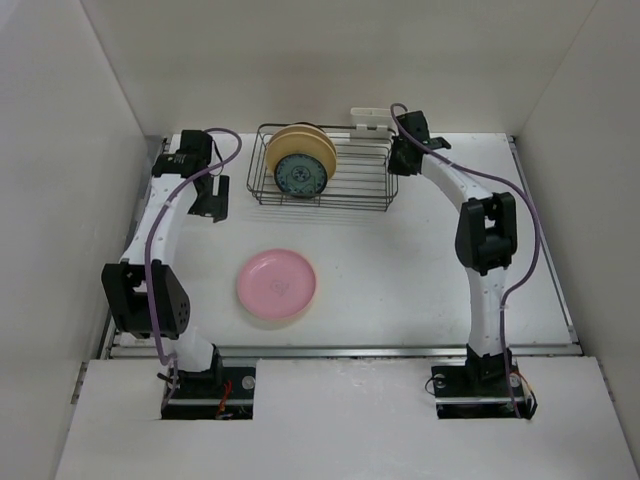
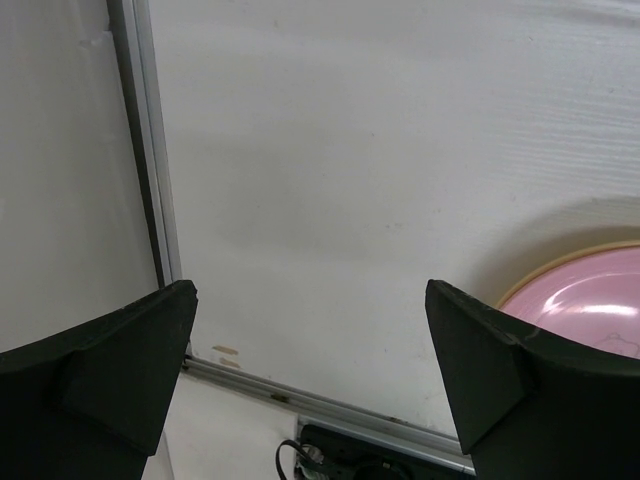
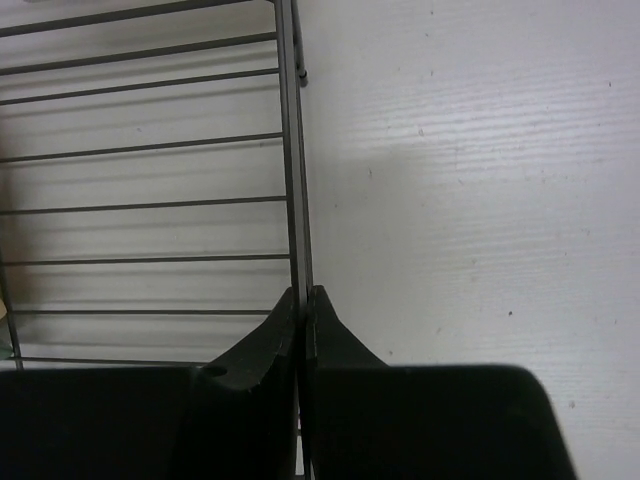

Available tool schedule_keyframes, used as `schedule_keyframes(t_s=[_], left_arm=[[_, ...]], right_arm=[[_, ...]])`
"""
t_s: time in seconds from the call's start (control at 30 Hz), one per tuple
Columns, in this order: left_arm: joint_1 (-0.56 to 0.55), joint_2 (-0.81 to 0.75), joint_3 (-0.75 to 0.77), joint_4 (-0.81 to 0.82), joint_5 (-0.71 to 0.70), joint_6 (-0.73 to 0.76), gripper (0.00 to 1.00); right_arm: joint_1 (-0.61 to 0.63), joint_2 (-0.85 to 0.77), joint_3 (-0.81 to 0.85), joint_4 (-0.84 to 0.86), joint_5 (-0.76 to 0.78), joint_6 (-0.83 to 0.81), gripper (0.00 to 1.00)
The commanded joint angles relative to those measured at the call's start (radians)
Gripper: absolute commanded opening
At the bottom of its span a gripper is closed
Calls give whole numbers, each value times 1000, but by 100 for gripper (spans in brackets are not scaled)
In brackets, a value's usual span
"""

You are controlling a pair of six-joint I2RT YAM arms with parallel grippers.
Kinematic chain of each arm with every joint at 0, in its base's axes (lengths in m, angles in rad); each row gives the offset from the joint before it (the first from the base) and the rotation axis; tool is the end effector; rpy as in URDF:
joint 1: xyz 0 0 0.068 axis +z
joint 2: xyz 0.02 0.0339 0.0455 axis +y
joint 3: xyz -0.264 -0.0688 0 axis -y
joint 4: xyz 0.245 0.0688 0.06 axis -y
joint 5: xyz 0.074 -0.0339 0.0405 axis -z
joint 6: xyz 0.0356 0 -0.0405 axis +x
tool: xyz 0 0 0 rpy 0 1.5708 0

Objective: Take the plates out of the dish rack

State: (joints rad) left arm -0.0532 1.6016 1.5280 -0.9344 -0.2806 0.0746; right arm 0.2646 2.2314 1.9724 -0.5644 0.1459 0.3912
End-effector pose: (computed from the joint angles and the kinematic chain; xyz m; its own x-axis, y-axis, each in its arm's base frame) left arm 0.3347 -0.0079 0.3277 -0.8494 0.1169 -0.5146 -0.0332 0.9613 0.2733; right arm 0.4921 0.1280 0.2371 -0.7167 0.1966 -0.6690 0.1189 0.9798 0.1606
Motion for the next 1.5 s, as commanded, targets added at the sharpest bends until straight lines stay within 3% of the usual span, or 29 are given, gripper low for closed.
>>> schedule_keyframes(t_s=[0.0, 0.07, 0.1, 0.13, 0.23, 0.27, 0.37, 0.4, 0.43, 0.47, 0.53, 0.67, 0.73, 0.8, 0.9, 1.0, 1.2, 1.3, 1.47], left_arm=[[-4, 7, 61, -20, 38, 42, 97], [-4, 8, 102, -20, 67, 51, 96], [-4, 17, 118, -20, 99, 63, 95], [-4, 17, 132, -20, 113, 63, 94], [-4, 26, 166, -29, 162, 85, 94], [-4, 26, 179, -29, 162, 85, 94], [-4, 85, 246, -29, 199, 85, 94], [-4, 109, 276, -29, 199, 85, 94], [-4, 157, 329, -29, 230, 85, 94], [-4, 184, 330, -20, 241, 68, 94], [-13, 237, 391, 31, 251, 30, 94], [-37, 386, 506, 85, 262, -21, 83], [-48, 475, 585, 95, 287, -39, 73], [-57, 523, 621, 104, 287, -74, 64], [-57, 589, 640, 105, 278, -93, 52], [-57, 620, 640, 114, 268, -116, 48], [-57, 652, 640, 91, 302, -151, 18], [-57, 652, 640, 66, 302, -160, 2], [-57, 652, 640, 48, 302, -160, 0]], right_arm=[[-8, 19, 103, 74, 84, -49, 0], [-8, 30, 125, 64, 63, -77, 5], [-8, 21, 125, 64, 51, -107, 40], [-8, 7, 108, 64, 50, -124, 65], [2, -103, 44, 101, 125, -164, 97], [11, -146, -27, 168, 189, -176, 100], [22, -358, -171, 353, 152, -277, 100], [33, -384, -197, 398, 86, -278, 100], [56, -398, -213, 447, -72, -343, 99], [56, -398, -213, 448, -74, -376, 97], [100, -334, -138, 411, -280, -444, 95], [179, -132, 127, 229, -446, -503, 71], [224, -66, 173, 219, -447, -512, 55], [245, -55, 174, 254, -433, -512, 50], [269, -27, 172, 317, -398, -491, 49], [269, 32, 241, 305, -397, -482, 48], [269, 102, 244, 348, -281, -437, 48], [269, 123, 256, 360, -256, -414, 53], [269, 132, 256, 379, -266, -403, 72]])
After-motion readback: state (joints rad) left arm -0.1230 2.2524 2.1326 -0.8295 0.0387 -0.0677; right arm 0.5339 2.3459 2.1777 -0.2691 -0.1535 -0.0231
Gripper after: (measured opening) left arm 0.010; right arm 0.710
